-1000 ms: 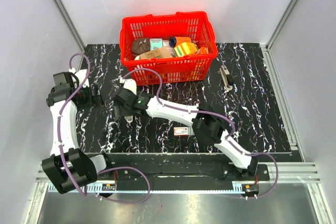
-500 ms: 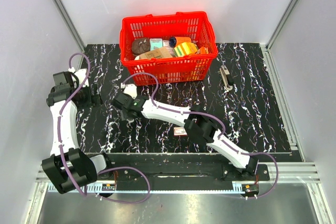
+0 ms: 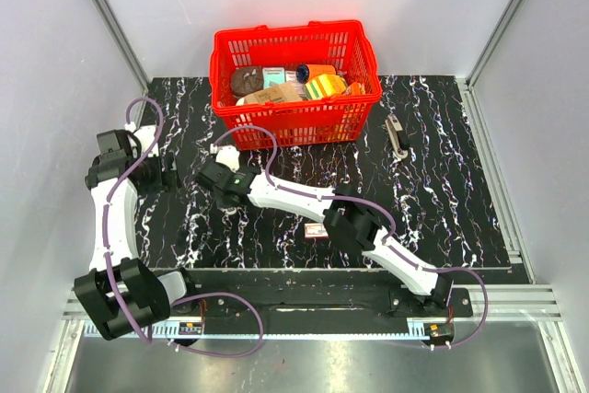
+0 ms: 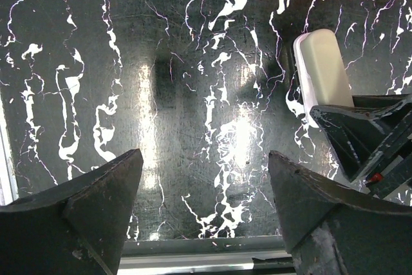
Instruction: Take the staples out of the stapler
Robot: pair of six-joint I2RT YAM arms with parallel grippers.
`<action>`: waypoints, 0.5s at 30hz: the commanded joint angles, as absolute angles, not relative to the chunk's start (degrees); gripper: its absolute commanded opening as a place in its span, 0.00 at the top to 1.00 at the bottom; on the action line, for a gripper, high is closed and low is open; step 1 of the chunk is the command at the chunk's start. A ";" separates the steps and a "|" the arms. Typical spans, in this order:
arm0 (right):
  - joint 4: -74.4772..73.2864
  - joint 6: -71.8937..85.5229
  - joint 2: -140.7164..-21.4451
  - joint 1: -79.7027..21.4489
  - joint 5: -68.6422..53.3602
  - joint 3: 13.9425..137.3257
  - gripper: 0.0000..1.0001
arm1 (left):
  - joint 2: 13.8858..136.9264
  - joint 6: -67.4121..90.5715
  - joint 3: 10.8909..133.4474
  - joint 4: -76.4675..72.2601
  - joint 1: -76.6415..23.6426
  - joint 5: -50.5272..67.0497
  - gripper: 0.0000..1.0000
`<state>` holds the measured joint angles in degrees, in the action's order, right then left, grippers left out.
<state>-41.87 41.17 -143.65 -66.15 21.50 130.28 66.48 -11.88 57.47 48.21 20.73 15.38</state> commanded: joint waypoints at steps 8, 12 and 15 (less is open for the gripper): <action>-37.82 43.85 -134.59 -64.43 19.52 127.04 1.00 | 63.64 -18.01 55.02 46.32 19.52 25.29 0.01; -20.77 48.94 -122.90 -63.11 15.82 109.28 1.00 | 63.28 -21.44 54.40 46.14 17.49 29.26 0.05; -15.49 52.46 -117.26 -61.62 14.33 101.28 1.00 | 65.56 -24.86 54.93 47.63 17.49 33.04 0.05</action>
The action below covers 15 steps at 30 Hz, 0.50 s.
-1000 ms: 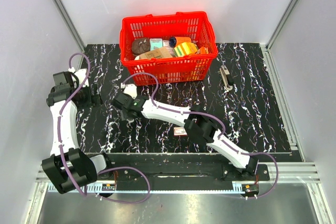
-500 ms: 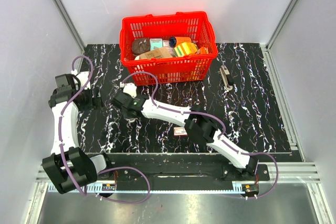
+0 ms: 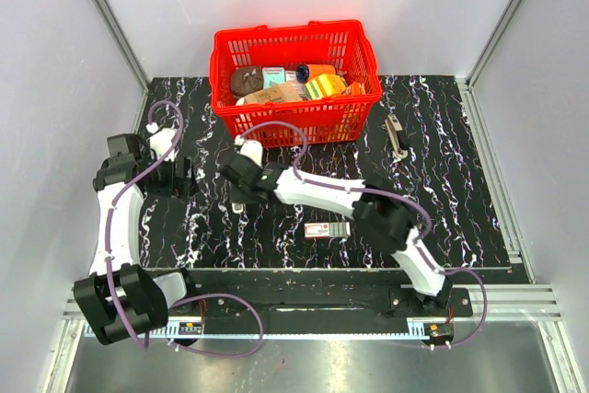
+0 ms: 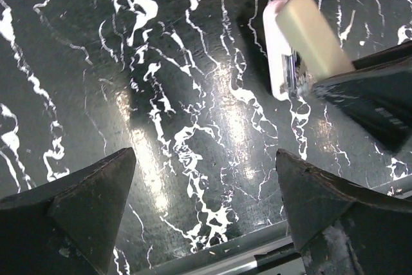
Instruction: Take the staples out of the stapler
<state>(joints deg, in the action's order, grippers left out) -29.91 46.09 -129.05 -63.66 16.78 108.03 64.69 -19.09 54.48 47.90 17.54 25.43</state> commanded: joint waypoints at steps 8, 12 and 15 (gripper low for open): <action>-2.29 58.62 -109.69 -59.33 9.41 86.76 1.00 | 67.24 -35.50 54.15 50.98 16.96 43.32 0.01; -0.62 60.29 -108.55 -58.98 7.56 84.64 1.00 | 68.20 -40.94 53.53 52.03 15.74 44.38 0.01; 3.24 61.87 -107.49 -58.80 6.07 82.54 1.00 | 71.18 -45.43 53.61 55.01 14.68 46.05 0.01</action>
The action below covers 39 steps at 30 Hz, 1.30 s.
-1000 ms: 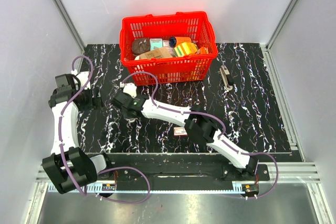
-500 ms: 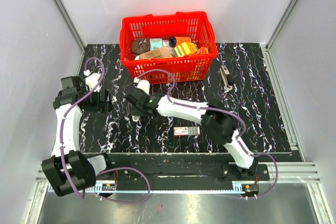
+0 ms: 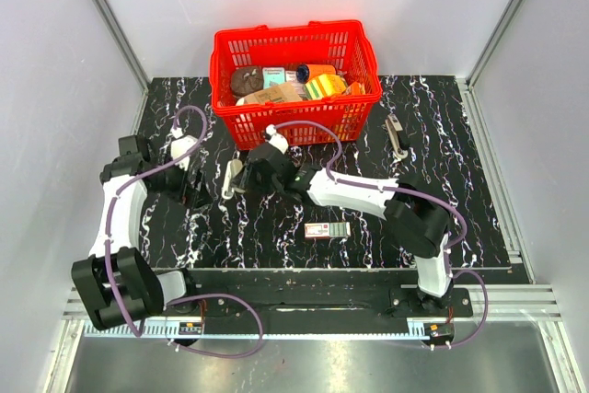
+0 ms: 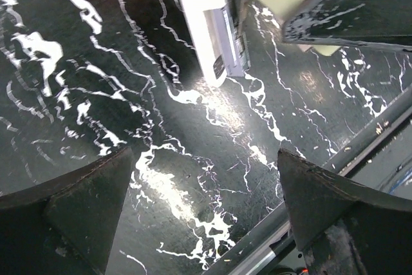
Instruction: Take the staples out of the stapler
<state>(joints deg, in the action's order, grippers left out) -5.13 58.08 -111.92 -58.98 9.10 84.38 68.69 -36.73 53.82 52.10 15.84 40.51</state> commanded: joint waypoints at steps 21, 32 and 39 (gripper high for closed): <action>11.78 68.64 -105.56 -58.18 -2.37 77.79 1.00 | 79.37 -56.95 54.93 59.77 14.15 49.31 0.38; 15.38 71.63 -107.31 -58.18 -7.55 76.82 1.00 | 78.49 -59.41 54.40 59.15 14.15 48.87 0.54; 14.07 70.76 -108.11 -58.18 -10.37 75.68 1.00 | 78.13 -61.61 54.14 59.15 14.15 47.20 0.75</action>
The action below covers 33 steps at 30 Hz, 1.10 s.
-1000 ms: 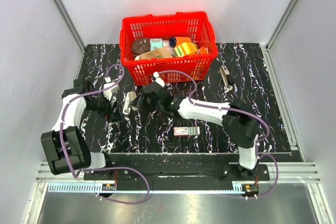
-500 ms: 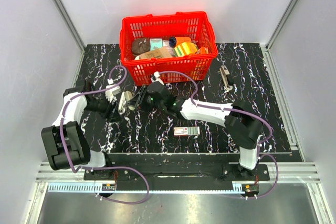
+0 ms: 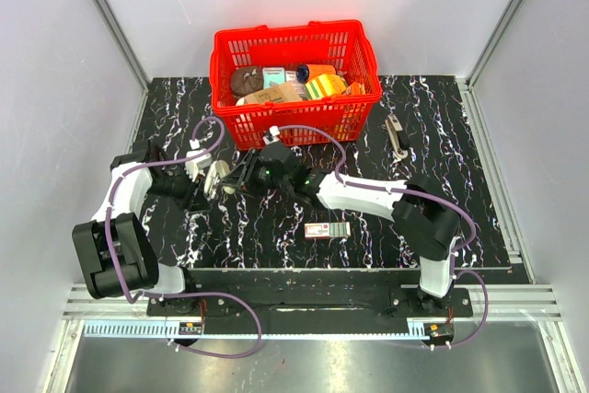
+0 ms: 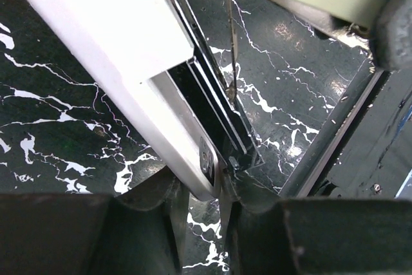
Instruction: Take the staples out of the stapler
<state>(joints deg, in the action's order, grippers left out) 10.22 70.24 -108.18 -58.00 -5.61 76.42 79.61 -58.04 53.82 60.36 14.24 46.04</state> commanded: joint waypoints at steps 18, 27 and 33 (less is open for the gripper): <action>1.86 51.08 -106.09 -57.92 -14.41 72.77 1.00 | 72.16 -60.64 49.40 44.14 13.27 35.17 1.00; -3.51 44.48 -105.38 -57.83 -15.21 72.42 1.00 | 66.01 -66.00 42.02 31.47 7.48 24.53 1.00; -5.88 39.47 -104.77 -57.74 -14.94 72.86 1.00 | 61.97 -67.67 36.31 22.00 3.26 18.73 1.00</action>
<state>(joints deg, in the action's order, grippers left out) 2.37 44.51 -107.04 -57.80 -16.23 73.36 66.28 -63.96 39.03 34.74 5.17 24.97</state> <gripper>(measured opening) 0.375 0.168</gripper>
